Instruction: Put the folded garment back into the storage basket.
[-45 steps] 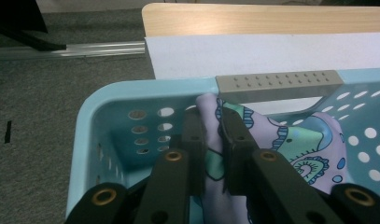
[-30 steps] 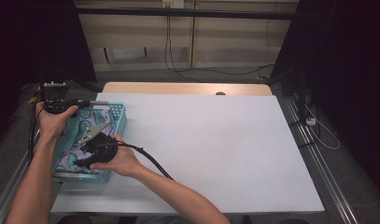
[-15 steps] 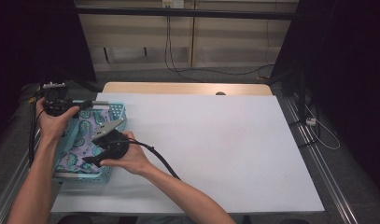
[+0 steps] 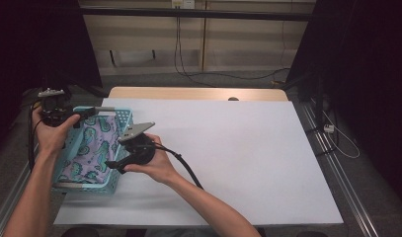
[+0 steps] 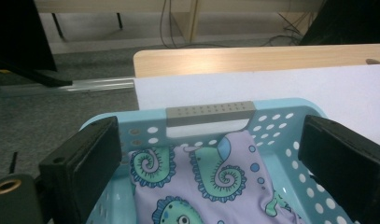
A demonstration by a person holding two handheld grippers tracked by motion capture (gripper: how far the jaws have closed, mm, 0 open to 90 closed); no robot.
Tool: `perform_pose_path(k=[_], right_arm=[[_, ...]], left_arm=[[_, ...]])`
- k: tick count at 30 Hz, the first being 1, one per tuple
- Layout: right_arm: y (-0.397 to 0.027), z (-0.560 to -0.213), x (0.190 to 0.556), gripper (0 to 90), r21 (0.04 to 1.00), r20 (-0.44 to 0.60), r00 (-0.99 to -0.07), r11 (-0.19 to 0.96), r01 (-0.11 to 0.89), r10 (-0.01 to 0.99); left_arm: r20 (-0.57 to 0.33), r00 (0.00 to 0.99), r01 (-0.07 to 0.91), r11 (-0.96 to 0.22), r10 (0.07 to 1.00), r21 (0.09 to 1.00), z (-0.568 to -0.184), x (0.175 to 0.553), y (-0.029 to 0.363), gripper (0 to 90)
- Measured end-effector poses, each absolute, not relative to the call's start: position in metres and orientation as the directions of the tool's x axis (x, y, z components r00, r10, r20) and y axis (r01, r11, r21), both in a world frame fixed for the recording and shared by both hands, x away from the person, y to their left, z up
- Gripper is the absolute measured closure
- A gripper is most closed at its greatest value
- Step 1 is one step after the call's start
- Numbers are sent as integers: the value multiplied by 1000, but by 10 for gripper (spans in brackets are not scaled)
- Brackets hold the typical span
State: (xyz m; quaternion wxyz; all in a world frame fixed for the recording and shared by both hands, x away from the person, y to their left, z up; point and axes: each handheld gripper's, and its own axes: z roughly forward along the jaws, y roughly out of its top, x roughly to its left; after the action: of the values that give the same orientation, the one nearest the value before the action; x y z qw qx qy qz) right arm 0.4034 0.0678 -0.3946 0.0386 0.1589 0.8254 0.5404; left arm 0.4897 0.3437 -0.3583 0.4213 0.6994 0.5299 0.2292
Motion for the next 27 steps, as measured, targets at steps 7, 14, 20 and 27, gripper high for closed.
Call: perform_pose_path(k=[7,14,20,27], right_arm=[[43,-398,408,99,898,120,-921,355,260,370],[21,-400,408,53,892,97,-892,359,275,441],[0,-404,407,53,899,113,-863,319,300,492],[-14,-408,403,65,894,90,-830,323,311,550]], left_arm=[[-107,378,514,-113,920,850,-350,481,336,46],[-93,386,495,-121,918,860,-348,470,332,40],[-68,395,487,-146,916,861,-350,461,323,39],[-58,431,453,-160,901,877,-346,449,311,44]])
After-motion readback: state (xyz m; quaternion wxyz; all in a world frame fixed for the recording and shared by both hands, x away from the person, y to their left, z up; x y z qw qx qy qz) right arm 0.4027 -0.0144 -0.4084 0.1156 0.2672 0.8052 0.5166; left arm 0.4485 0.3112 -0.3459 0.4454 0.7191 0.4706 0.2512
